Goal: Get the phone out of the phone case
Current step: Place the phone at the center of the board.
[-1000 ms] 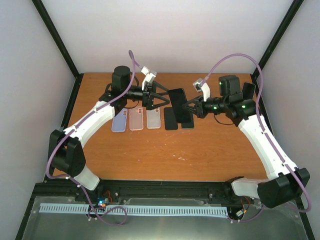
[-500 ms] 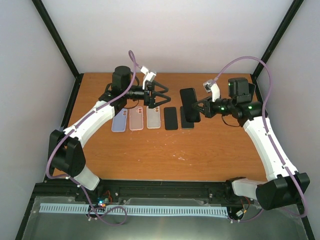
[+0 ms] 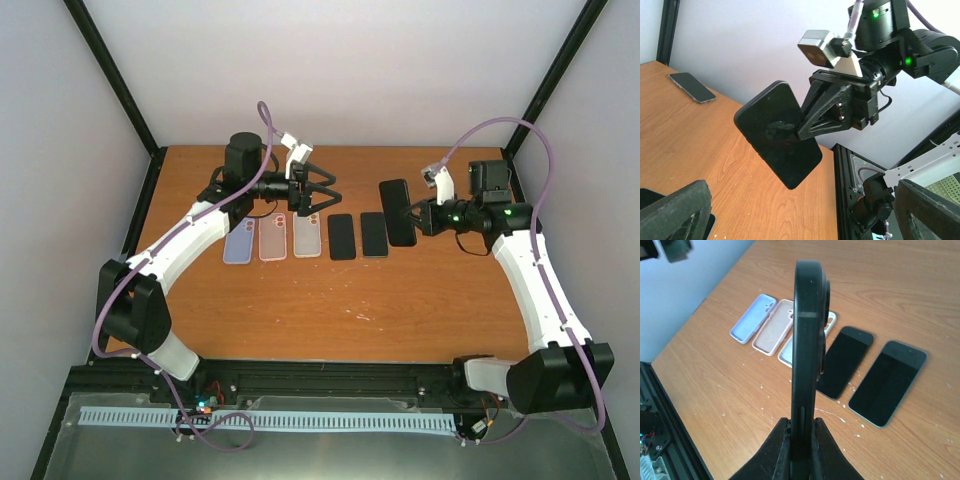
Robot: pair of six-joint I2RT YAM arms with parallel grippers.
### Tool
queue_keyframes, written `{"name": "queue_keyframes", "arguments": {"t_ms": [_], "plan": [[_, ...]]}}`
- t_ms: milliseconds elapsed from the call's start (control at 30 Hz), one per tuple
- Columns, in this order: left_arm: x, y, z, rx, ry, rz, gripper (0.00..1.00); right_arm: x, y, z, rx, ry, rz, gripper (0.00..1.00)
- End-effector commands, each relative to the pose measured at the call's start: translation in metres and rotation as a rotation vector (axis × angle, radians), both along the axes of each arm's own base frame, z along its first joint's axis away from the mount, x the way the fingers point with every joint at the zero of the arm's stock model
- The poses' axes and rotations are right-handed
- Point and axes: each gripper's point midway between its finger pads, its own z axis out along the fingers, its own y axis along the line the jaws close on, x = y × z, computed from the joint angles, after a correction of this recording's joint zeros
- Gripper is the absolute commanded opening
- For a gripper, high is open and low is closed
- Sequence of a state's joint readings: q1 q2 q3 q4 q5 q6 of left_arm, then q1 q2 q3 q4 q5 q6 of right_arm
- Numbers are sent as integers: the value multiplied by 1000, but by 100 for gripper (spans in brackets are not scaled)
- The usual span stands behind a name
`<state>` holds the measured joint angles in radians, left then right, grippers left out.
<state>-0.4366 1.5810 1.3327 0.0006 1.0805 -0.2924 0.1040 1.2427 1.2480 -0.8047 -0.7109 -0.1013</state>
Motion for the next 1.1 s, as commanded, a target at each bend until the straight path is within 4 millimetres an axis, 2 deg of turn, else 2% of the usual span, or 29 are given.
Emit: {"name": "queue_keyframes", "arguments": {"t_ms": [0, 467, 700, 1067], "plan": [[-2, 2, 20, -21, -78, 6, 100, 7, -15, -17, -36, 33, -32, 3], [-3, 3, 14, -15, -66, 9, 100, 38, -62, -99, -51, 265, -141, 3], [-2, 3, 13, -14, -59, 10, 100, 56, -66, -126, 17, 351, -145, 3], [-2, 4, 11, -10, -55, 11, 100, 96, -71, -168, 102, 473, -154, 3]]}}
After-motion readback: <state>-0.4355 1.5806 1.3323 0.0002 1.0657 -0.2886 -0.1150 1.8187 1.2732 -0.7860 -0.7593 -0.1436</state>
